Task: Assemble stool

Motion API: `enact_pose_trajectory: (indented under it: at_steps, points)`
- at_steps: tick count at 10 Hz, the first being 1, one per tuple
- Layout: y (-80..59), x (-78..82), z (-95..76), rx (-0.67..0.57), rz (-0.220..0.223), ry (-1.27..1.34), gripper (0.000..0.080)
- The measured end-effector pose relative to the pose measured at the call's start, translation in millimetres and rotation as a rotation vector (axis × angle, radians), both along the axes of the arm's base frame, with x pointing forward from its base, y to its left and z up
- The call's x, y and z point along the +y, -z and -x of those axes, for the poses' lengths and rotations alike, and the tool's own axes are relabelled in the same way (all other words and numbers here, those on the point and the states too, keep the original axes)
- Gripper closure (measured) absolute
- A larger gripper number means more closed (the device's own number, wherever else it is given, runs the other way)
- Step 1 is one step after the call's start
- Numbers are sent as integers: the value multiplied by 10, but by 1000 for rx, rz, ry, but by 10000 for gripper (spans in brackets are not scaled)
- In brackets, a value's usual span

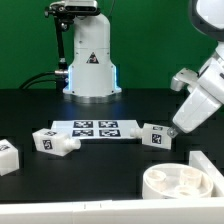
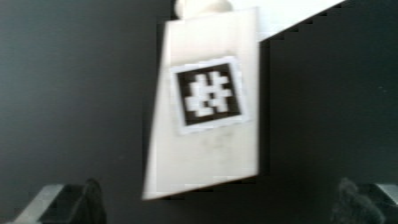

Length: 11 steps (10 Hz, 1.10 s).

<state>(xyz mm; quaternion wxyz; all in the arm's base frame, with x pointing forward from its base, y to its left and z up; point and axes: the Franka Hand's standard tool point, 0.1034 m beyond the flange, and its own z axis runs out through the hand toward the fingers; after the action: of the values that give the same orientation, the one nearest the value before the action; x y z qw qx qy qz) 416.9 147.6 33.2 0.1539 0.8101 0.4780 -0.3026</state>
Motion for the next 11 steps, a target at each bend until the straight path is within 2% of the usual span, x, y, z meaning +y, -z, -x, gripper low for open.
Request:
enact_pose_trajectory:
  at_steps: [1,3,4,5,6,10,11]
  points:
    - [17,25,13,51,60,-3,151]
    - [86,17,35,142,133,-25,151]
    - [149,-113,44,189,156,-31,151]
    - [151,-198,35,240,216,-28,151]
    - [205,-177,-39,233,193,-32,151]
    - [276,-178,7,210,177,-21,151]
    - [277,-179,8,210,177,-21,281]
